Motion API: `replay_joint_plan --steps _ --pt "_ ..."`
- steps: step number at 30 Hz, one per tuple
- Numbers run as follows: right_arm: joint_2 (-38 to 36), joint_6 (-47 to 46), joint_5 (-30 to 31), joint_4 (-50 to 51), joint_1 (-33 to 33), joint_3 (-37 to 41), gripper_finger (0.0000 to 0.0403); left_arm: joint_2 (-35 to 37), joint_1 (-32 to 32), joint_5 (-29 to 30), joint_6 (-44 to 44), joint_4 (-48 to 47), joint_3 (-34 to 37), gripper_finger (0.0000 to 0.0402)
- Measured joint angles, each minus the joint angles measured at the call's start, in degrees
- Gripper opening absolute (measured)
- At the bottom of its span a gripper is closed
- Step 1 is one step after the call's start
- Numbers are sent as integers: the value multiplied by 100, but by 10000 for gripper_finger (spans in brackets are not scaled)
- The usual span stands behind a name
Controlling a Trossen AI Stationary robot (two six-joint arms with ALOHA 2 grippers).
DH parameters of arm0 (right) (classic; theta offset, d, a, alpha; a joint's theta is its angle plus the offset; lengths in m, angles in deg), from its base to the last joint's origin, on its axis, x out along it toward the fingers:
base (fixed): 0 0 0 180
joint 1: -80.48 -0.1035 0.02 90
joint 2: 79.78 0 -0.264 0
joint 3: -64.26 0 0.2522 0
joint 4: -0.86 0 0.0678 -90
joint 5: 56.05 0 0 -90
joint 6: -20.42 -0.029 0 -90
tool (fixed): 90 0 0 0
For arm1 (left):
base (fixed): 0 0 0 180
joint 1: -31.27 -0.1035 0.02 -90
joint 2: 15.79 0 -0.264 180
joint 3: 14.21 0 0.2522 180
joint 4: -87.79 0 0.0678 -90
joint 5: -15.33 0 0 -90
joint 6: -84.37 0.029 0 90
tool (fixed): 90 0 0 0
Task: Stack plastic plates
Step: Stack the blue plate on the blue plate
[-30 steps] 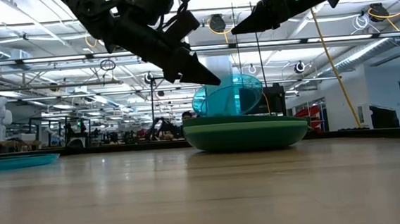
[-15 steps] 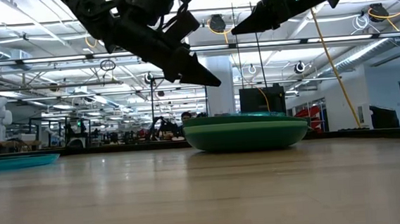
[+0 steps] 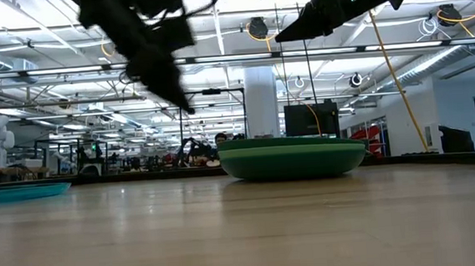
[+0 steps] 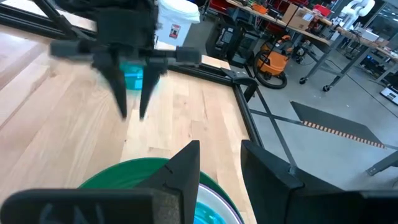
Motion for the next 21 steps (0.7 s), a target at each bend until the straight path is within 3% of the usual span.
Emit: replay_joint_plan --steps 4,8,13,21 --pt "0 0 7 -17 0 0 112 391 -93 1 -1955 -2356 4 113" --pt "0 -2 11 -61 0 -2 112 398 -103 0 -4047 -3997 177 113" --pt "0 -108 11 -116 0 -1 112 336 178 -38 -4935 -4356 608 113" --pt "0 -155 10 -125 0 -2 112 334 598 -114 -5401 -4255 719 114"
